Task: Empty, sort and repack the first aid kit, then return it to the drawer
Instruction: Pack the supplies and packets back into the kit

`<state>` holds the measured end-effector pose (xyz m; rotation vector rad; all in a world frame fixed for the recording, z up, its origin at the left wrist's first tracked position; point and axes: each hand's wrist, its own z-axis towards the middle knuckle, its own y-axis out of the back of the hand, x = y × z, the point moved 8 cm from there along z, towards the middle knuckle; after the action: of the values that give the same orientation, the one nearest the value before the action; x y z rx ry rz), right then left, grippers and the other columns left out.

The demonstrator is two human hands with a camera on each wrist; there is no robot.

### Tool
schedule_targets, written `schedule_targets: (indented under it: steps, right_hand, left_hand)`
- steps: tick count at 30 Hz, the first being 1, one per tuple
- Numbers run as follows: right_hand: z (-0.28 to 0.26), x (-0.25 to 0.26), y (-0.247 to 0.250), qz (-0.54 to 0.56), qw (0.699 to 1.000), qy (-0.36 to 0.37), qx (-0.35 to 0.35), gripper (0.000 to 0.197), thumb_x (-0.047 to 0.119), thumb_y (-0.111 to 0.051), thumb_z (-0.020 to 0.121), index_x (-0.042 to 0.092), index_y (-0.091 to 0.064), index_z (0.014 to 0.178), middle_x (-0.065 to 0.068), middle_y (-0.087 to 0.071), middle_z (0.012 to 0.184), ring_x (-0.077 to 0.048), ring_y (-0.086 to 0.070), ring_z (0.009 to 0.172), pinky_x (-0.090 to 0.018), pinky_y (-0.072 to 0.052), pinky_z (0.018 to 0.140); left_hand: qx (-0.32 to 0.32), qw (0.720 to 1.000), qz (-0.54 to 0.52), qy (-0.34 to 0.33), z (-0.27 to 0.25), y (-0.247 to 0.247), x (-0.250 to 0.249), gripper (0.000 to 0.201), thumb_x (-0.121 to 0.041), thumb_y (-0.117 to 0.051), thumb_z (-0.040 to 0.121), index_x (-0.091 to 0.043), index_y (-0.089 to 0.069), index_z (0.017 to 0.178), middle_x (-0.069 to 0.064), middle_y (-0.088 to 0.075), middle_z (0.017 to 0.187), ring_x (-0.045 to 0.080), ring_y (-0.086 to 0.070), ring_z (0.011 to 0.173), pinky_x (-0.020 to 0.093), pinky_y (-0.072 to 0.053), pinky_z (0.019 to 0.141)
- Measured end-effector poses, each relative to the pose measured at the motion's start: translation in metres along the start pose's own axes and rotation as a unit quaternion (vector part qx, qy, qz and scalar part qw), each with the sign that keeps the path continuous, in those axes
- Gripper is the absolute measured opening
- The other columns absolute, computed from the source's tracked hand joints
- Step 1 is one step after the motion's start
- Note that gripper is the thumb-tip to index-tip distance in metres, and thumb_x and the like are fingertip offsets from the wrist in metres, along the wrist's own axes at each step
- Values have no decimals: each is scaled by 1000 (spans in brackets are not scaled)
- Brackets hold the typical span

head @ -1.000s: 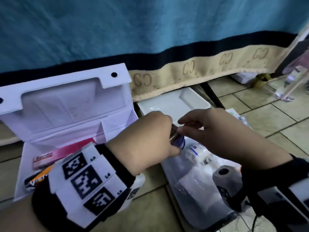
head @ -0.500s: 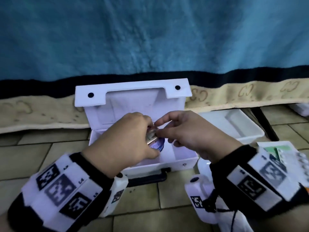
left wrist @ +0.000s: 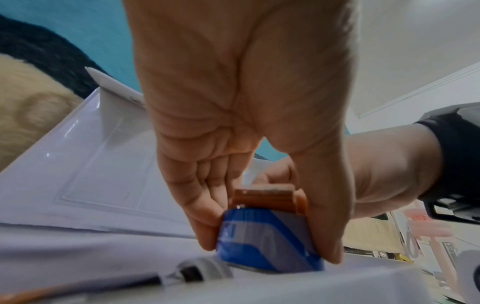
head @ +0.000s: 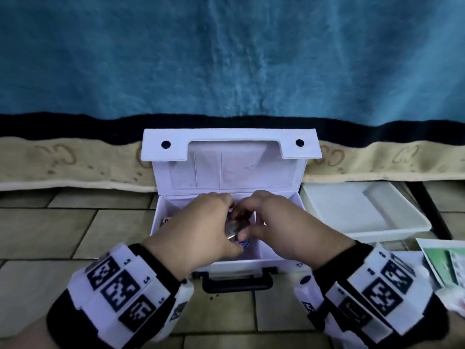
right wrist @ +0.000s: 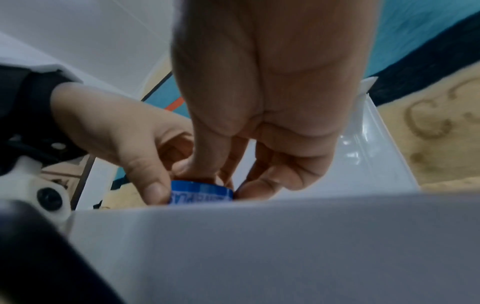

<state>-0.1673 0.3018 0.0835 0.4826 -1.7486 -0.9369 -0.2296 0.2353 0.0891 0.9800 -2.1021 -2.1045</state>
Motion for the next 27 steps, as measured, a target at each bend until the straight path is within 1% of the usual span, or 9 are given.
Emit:
schedule_targets:
  steps: [3,5,8,11,15,17,20,24,27]
  right_hand:
    - [-5,-5,7,-52,999,2,-7,28,23,-65,85,25,-60,112,6,-51,104,-4,-45,81,-13,-36,73]
    - [-9,-10,14,-72,997,-4,-9,24,27,-65,85,25,-60,109,9,-52,103,-2,-45,80,-15,-36,72]
    - [-14,-15,23,-78,997,-8,-11,19,31,-63,86,26,-61,104,10,-53,100,-2,-45,79,-14,-36,71]
    - [-17,-17,23,-74,997,-12,-14,17,32,-63,87,28,-61,103,12,-52,98,-2,-46,79,-14,-36,71]
    - [-16,-18,18,-79,997,-22,-15,19,33,-62,87,26,-60,105,11,-52,99,-2,-47,80,-15,-37,72]
    - [-15,-18,16,-90,995,-33,-25,22,35,-61,88,25,-60,107,8,-55,106,-9,-51,91,-23,-39,81]
    - [-15,-15,13,-115,991,-45,-46,26,39,-59,88,24,-60,109,6,-54,111,-13,-52,103,-30,-39,93]
    - [-14,-8,4,-174,982,-47,-52,28,40,-58,88,25,-58,113,5,-52,116,-17,-49,111,-34,-37,98]
    - [-10,-2,-4,-216,974,-38,-54,30,41,-58,87,25,-59,112,2,-50,115,-19,-48,112,-35,-36,95]
  left_hand:
    - [28,1000,-13,-5,4,-10,2,44,-41,-71,68,-23,-50,102,-9,-61,95,12,-58,89,31,-50,77]
    - [61,998,9,-6,7,-18,5,46,-41,-75,66,-23,-51,100,-6,-61,96,16,-58,89,36,-51,79]
    - [98,994,48,0,10,-25,9,44,-39,-79,67,-18,-51,94,-3,-52,96,17,-53,91,35,-48,81]
    - [113,991,74,0,11,-29,11,38,-38,-77,71,-20,-50,91,-2,-42,92,18,-46,87,31,-43,77]
    - [77,995,68,1,14,-26,18,39,-37,-69,80,-18,-57,112,0,-47,107,18,-48,102,33,-43,88]
    - [50,997,65,3,16,-22,27,35,-36,-61,87,-22,-55,119,0,-49,115,18,-47,113,33,-41,96]
    - [67,993,95,-5,16,-27,40,36,-35,-50,94,-25,-51,129,0,-50,124,19,-45,120,31,-38,101]
    - [65,993,98,-11,15,-27,40,31,-29,-47,96,-22,-54,125,0,-52,124,18,-47,117,28,-37,98]
    - [59,993,103,-13,16,-28,41,27,-28,-49,95,-19,-57,120,1,-55,119,20,-52,113,33,-41,95]
